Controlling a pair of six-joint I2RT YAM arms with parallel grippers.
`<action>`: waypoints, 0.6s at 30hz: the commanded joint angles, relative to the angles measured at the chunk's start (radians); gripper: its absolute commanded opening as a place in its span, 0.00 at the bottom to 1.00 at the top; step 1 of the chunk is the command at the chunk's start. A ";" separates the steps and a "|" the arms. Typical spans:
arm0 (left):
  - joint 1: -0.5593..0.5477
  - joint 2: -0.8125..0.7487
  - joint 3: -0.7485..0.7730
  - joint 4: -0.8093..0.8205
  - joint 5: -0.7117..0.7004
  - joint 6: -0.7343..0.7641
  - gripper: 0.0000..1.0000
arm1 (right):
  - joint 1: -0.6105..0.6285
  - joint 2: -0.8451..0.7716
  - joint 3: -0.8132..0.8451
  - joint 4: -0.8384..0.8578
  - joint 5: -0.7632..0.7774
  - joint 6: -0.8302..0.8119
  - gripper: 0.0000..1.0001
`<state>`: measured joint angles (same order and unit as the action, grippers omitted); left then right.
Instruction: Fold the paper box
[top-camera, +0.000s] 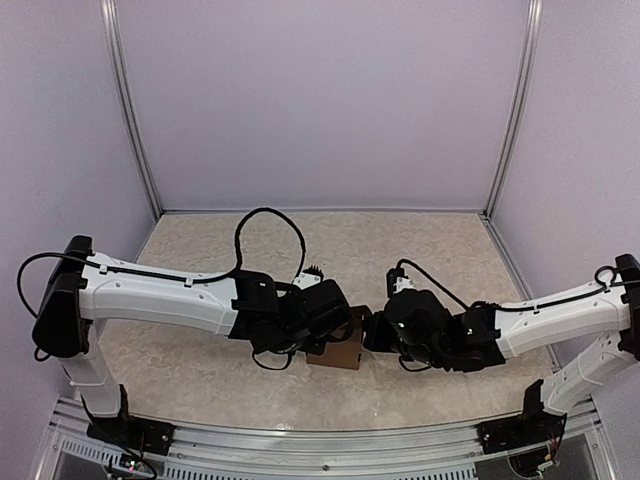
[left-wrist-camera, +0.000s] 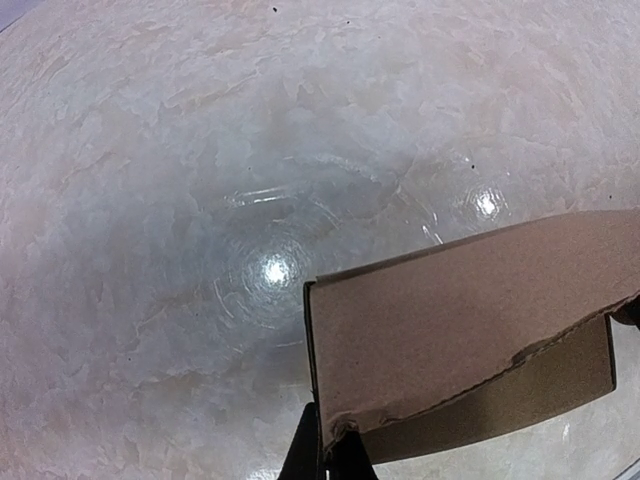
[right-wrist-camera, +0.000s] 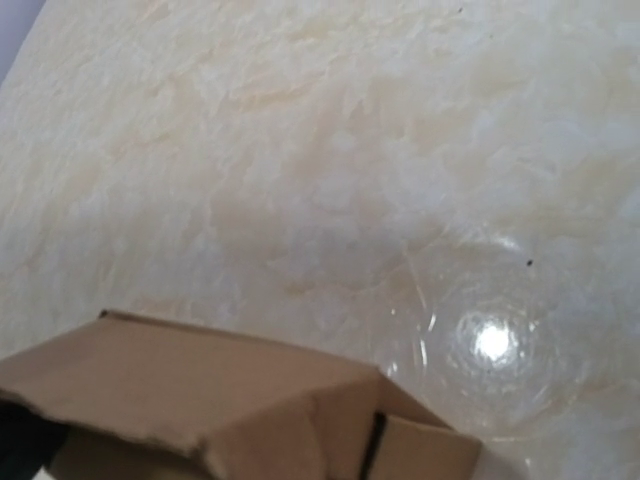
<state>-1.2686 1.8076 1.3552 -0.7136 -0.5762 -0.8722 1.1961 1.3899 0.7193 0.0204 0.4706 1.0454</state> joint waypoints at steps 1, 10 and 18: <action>0.005 0.029 0.009 -0.068 0.040 -0.013 0.00 | 0.033 0.050 -0.039 -0.032 0.074 0.044 0.00; -0.001 0.033 0.010 -0.050 0.062 -0.004 0.00 | 0.085 0.118 -0.006 -0.049 0.157 0.092 0.00; -0.011 0.032 0.005 -0.049 0.056 -0.006 0.00 | 0.133 0.174 0.003 -0.124 0.209 0.140 0.00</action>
<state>-1.2686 1.8080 1.3605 -0.7254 -0.5655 -0.8730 1.2987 1.5005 0.7406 0.0608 0.7132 1.1366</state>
